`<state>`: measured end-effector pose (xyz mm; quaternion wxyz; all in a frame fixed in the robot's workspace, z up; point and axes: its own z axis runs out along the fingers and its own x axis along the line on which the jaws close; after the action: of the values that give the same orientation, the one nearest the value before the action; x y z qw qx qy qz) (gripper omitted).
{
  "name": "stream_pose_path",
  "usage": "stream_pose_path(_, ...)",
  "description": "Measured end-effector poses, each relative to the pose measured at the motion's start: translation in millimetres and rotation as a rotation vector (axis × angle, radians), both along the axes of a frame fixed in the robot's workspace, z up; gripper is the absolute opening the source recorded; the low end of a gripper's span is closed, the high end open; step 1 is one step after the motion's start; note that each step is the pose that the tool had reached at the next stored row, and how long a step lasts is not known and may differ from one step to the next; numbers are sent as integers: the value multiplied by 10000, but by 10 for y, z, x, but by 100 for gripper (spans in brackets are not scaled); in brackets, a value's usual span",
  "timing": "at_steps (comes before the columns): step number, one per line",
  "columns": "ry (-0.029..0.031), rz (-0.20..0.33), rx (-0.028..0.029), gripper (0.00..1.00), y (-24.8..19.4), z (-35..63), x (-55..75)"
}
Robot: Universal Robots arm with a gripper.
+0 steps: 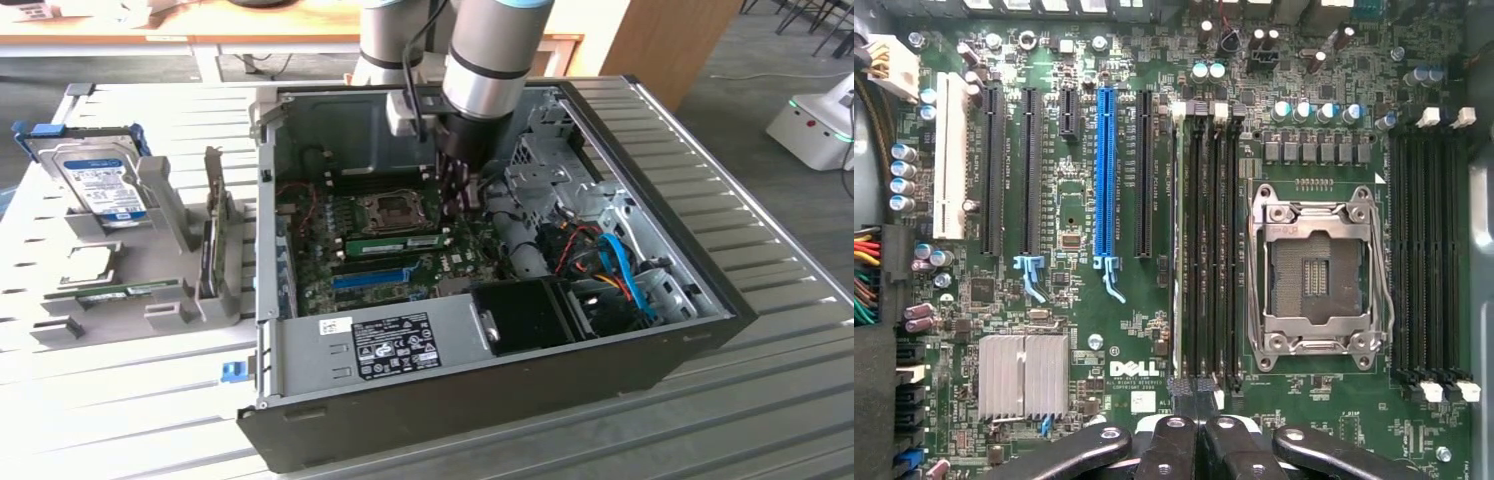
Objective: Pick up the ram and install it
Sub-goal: 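Press down the ram until it locks into place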
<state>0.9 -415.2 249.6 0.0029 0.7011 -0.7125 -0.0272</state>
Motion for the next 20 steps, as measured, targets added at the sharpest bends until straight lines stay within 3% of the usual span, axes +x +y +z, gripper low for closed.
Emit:
stream_pose_path(13,0,-2,-2,11,0,3,-3)
stream_pose_path(20,0,-1,-2,11,0,4,-75)
